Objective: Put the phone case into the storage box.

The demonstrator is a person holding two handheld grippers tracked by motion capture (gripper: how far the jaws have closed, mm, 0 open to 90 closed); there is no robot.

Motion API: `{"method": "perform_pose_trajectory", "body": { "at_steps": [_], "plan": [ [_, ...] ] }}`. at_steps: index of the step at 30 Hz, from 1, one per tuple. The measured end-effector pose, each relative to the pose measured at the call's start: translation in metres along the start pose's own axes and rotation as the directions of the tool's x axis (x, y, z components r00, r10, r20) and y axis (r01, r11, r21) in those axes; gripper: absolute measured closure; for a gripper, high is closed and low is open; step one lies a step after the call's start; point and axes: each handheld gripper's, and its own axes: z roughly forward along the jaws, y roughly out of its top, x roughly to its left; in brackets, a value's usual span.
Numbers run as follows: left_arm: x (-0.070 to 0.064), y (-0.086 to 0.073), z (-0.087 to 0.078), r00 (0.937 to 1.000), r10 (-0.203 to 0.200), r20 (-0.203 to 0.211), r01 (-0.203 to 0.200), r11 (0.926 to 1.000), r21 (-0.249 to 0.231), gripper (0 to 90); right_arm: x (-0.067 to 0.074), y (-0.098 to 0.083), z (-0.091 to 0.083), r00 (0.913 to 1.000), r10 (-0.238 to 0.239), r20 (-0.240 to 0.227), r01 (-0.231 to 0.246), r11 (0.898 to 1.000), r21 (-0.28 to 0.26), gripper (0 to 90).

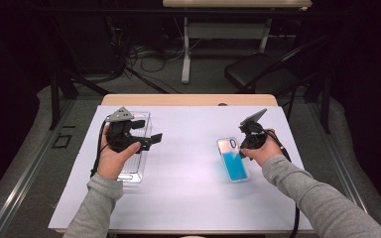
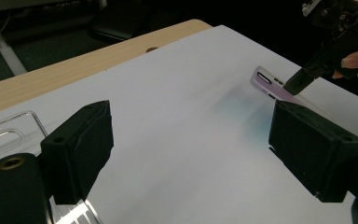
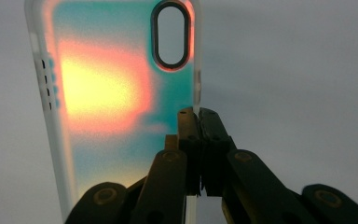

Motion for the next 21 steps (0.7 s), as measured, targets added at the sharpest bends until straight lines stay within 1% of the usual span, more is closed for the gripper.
{"method": "perform_pose_trajectory", "body": {
  "at_steps": [1,2,3,4,5,6,8,9,11,13,14,15,18,19,21],
  "plan": [
    [0.000,0.000,0.000,1.0000,0.000,0.000,0.000,1.0000,0.000,14.0,0.000,0.000,0.000,1.0000,0.000,0.000,0.000,1.000,0.000,88.8],
    [0.000,0.000,0.000,1.0000,-0.002,0.003,0.002,1.0000,-0.002,14.0,0.002,0.001,-0.003,0.9998,0.019,-0.002,-0.019,1.000,-0.007,88.9],
    [0.000,0.000,0.000,1.0000,-0.003,0.004,0.003,1.0000,-0.005,14.0,0.002,0.002,-0.005,1.0000,-0.005,-0.004,0.005,1.000,-0.020,88.8],
    [0.000,0.000,0.000,1.0000,-0.006,0.007,0.007,0.9999,-0.009,14.0,0.003,0.004,-0.010,0.9999,-0.005,-0.010,0.005,0.999,-0.038,88.9],
    [0.000,0.000,0.000,1.0000,-0.006,0.007,0.007,0.9999,-0.009,14.0,0.003,0.004,-0.010,0.9999,-0.005,-0.010,0.005,0.999,-0.038,88.9],
    [0.000,0.000,0.000,0.9999,-0.010,0.007,0.010,0.9999,-0.012,14.0,0.005,0.007,-0.014,0.9998,-0.008,-0.016,0.007,0.998,-0.064,88.9],
    [0.001,0.000,-0.001,0.9999,-0.011,0.008,0.011,0.9999,-0.013,14.0,0.006,0.008,-0.019,0.9997,-0.008,-0.023,0.006,0.997,-0.081,88.9],
    [0.001,0.000,-0.001,0.9999,-0.011,0.008,0.011,0.9999,-0.013,14.0,0.006,0.008,-0.019,0.9997,-0.008,-0.023,0.006,0.997,-0.081,88.9],
    [0.001,0.000,-0.001,0.9998,-0.015,0.011,0.016,0.9997,-0.016,14.0,0.009,0.011,-0.025,0.9994,-0.025,-0.026,0.023,0.994,-0.103,88.8],
    [0.001,0.000,0.000,0.9998,-0.016,0.011,0.017,0.9997,-0.016,14.0,0.010,0.012,-0.027,0.9993,-0.022,-0.030,0.019,0.993,-0.113,88.8],
    [0.001,0.000,0.000,0.9998,-0.017,0.011,0.017,0.9997,-0.017,14.0,0.012,0.014,-0.031,0.9989,-0.033,-0.033,0.028,0.991,-0.130,88.9],
    [0.001,0.000,0.000,0.9998,-0.019,0.012,0.019,0.9997,-0.018,14.0,0.012,0.014,-0.031,0.9989,-0.033,-0.033,0.028,0.991,-0.130,88.9],
    [0.001,-0.001,0.000,0.9998,-0.018,0.014,0.018,0.9997,-0.019,14.0,0.015,0.016,-0.035,0.9983,-0.040,-0.041,0.033,0.987,-0.156,88.8],
    [0.001,-0.001,0.000,0.9997,-0.017,0.015,0.017,0.9996,-0.021,14.0,0.017,0.017,-0.036,0.9983,-0.044,-0.037,0.037,0.984,-0.174,88.8],
    [0.001,-0.001,0.000,0.9997,-0.018,0.015,0.018,0.9996,-0.020,14.0,0.019,0.018,-0.037,0.9981,-0.055,-0.028,0.050,0.983,-0.179,88.8]
  ]
}}
